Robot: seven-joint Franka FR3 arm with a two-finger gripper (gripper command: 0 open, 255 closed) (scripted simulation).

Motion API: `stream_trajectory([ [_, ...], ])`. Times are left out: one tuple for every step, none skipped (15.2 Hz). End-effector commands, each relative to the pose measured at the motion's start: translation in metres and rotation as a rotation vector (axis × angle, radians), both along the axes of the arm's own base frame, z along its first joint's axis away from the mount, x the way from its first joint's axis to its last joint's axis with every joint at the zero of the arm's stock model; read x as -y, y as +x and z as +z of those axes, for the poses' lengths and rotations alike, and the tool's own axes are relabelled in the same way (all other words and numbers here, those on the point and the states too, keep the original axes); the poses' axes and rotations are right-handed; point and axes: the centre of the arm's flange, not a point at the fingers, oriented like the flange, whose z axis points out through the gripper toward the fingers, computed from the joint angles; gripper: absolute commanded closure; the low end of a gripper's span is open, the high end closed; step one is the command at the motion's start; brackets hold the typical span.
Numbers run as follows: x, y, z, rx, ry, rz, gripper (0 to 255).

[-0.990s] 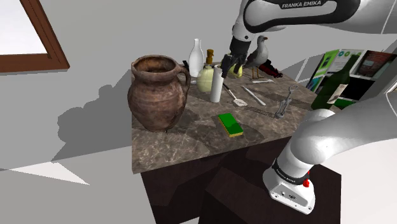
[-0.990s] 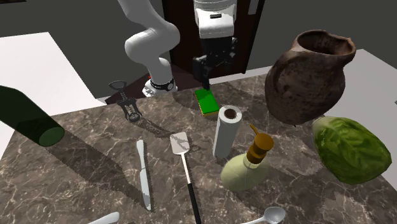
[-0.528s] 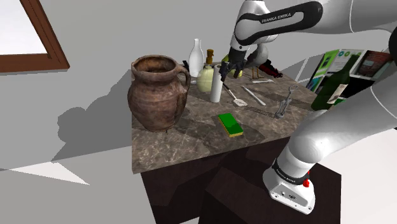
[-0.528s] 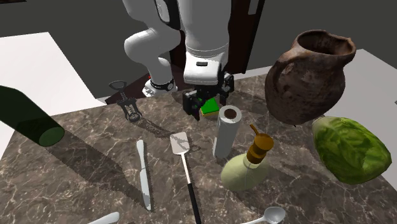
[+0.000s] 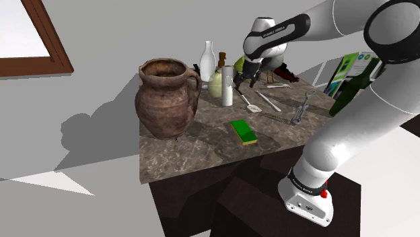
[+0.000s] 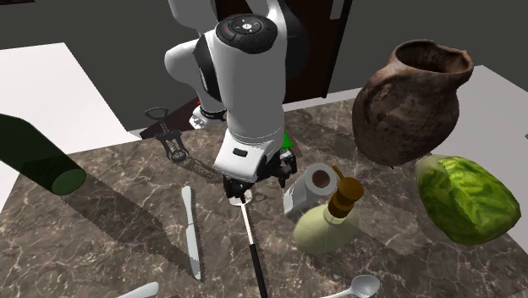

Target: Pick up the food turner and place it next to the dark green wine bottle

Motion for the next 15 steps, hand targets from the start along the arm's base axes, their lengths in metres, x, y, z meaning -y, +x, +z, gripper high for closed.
stream_trajectory([
  [0.020,0.004,-0.016,-0.005,-0.005,-0.048,0],
  [0.030,0.005,-0.024,-0.008,-0.007,-0.071,0],
  [0.040,0.006,-0.031,-0.011,-0.009,-0.094,0],
  [0.050,0.007,-0.039,-0.014,-0.010,-0.117,0],
  [0.057,0.007,-0.044,-0.015,-0.012,-0.132,0],
  [0.057,0.007,-0.049,-0.015,-0.012,-0.132,0],
  [0.057,0.007,-0.055,-0.015,-0.012,-0.132,0],
  [0.058,0.008,-0.060,-0.015,-0.012,-0.132,0],
  [0.058,0.008,-0.065,-0.015,-0.012,-0.132,0],
  [0.058,0.008,-0.070,-0.015,-0.012,-0.132,0],
  [0.058,0.009,-0.076,-0.015,-0.012,-0.132,0],
  [0.058,0.009,-0.081,-0.015,-0.012,-0.132,0],
  [0.058,0.009,-0.084,-0.015,-0.012,-0.132,0],
  [0.058,0.009,-0.084,-0.015,-0.012,-0.132,0],
  [0.058,0.009,-0.084,-0.015,-0.012,-0.132,0],
])
